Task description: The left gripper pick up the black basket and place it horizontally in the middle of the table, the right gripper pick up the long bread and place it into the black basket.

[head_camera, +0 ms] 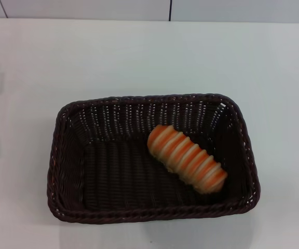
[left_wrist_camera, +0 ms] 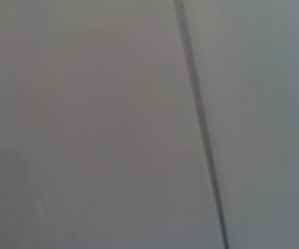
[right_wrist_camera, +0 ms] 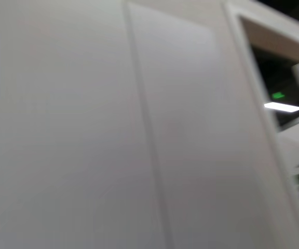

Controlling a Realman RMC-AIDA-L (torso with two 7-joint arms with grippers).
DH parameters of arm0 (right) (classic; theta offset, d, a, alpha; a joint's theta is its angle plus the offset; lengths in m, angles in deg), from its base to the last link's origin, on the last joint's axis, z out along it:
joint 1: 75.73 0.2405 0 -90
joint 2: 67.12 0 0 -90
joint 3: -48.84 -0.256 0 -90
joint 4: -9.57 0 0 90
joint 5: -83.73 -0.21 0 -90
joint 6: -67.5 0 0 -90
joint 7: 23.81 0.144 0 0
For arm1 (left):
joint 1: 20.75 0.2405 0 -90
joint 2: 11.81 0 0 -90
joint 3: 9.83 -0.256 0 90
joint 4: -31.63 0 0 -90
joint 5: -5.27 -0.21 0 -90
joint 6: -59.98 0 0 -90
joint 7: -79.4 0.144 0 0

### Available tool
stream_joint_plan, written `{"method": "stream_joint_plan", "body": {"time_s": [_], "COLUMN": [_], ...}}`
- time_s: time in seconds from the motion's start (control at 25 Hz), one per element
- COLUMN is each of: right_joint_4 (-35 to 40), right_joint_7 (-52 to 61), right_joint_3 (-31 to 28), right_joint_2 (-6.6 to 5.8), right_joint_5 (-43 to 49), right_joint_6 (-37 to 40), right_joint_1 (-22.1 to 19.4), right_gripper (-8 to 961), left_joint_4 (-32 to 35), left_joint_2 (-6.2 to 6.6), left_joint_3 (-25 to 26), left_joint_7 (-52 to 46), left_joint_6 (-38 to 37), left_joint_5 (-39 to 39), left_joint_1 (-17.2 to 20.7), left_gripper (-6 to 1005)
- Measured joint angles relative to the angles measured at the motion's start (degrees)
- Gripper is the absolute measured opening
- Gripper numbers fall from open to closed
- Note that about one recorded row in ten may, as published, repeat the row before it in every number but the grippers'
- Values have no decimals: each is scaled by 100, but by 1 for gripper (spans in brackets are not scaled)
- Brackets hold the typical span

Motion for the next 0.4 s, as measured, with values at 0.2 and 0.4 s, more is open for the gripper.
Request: {"method": "stream_joint_plan", "body": {"time_s": [0.2, 0.4], "right_joint_4": [59, 37], "right_joint_7": [104, 138], "right_joint_3": [18, 48], "right_joint_2": [2, 8], "right_joint_5": [-378, -384], "right_joint_6": [115, 179], "right_joint_1": [-142, -155], "right_gripper": [826, 826], "left_joint_4": [370, 432], "left_joint_2": [37, 34], "left_joint_3": [247, 429], "left_joint_7": [-884, -1102], "left_joint_6": [42, 29], "left_joint_5": [7, 14], "left_joint_1": [-75, -51], "left_gripper": [770, 770]}}
